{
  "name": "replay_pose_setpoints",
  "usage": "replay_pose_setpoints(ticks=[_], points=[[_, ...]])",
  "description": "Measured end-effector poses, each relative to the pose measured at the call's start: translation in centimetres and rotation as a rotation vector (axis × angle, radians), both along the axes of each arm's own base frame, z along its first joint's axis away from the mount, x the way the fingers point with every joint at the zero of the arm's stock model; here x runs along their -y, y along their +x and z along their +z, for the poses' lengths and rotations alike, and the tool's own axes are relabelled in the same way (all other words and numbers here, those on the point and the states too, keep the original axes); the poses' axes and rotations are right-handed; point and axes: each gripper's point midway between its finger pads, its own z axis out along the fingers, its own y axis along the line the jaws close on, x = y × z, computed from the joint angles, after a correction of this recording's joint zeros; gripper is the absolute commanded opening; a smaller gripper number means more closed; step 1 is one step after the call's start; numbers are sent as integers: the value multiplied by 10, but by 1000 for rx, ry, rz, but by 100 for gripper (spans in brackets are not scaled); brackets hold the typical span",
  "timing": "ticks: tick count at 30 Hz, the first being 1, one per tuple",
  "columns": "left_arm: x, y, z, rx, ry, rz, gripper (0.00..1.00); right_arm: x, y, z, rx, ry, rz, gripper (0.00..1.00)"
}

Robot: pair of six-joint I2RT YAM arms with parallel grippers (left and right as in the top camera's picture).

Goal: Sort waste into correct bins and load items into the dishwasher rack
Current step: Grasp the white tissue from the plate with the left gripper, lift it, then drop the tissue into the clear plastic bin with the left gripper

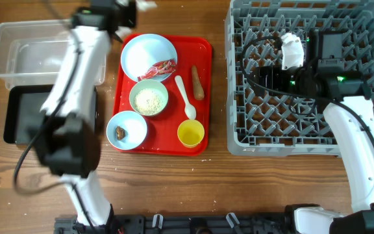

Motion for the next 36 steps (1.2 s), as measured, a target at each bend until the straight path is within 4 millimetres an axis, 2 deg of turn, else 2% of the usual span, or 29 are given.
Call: replay_pose_setpoints(ticks=[1,2,4,6,8,10,11,12,13,14,15,19,22,25,29,31,32,33,36], points=[[-21,-3,30,59,6,27,4,0,0,0,0,0,0,100],[-44,-6,47,91,18,60,4,0,0,0,0,0,0,100],[-84,-7,45,84,44,117,4,0,0,0,0,0,0,100],[-117,-5,22,34,57,164,4,0,0,0,0,0,0,100],[-154,-4,-18,-50,62,219,4,0,0,0,0,0,0,100],[-171,-9,-44,-115,56,247,4,0,0,0,-3,5,-4,100],[-184,-14,-63,-167,48,267,9,0,0,0,-4,7,-7,100],[-193,-19,-78,-206,39,281,20,0,0,0,-4,7,-7,100],[-194,-22,-83,-228,34,279,45,0,0,0,-3,8,-7,100],[-195,-27,-90,-257,26,276,79,0,0,0,-3,8,-7,100],[-196,-30,-95,-275,21,276,100,0,0,0,-2,8,-7,100],[-194,-29,-100,-282,11,265,100,0,1,1,0,8,-7,100],[-188,-27,-97,-278,12,252,100,0,1,1,0,8,-7,100],[-170,-34,-85,-289,2,218,99,0,1,1,0,8,-7,100],[-92,-58,-39,-295,-88,34,98,0,1,1,0,8,-7,100],[-48,-62,-29,-291,-118,-91,99,0,1,1,0,8,-7,100],[-25,-63,-31,-294,-120,-163,99,0,1,1,0,8,-7,100],[-13,-65,-37,-307,-116,-206,98,0,1,1,0,8,-7,100],[39,-69,-75,-380,-75,-384,96,0,0,0,-2,8,-7,100]])
